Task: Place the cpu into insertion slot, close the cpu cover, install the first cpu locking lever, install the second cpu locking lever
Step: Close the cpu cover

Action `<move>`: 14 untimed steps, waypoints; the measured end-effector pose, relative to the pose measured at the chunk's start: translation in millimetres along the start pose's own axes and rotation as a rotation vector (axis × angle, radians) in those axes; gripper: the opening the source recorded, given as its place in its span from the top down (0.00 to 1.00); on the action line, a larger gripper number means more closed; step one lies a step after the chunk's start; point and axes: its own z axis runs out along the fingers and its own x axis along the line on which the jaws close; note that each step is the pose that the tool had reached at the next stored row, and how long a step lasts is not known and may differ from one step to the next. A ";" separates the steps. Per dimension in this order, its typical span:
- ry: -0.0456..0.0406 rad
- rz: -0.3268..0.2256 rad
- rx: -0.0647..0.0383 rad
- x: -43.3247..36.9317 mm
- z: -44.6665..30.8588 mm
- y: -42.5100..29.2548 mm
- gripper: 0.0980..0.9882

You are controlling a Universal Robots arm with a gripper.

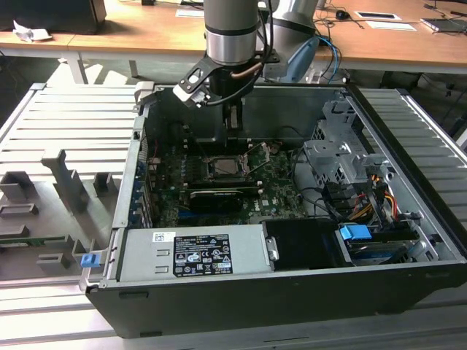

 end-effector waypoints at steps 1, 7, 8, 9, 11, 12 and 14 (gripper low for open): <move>-0.0004 0.000 0.000 0.0 -0.5 0.0 0.99; -0.0025 0.000 0.000 0.0 -2.4 0.2 0.99; -0.0027 0.000 0.000 0.0 -2.7 0.2 0.99; -0.0029 0.000 0.000 0.0 -3.0 0.2 0.99; -0.0037 0.000 0.000 0.0 -3.7 0.3 0.99; -0.0041 0.000 0.000 0.0 -4.0 0.3 0.99; -0.0046 0.000 0.000 0.0 -4.5 0.3 0.99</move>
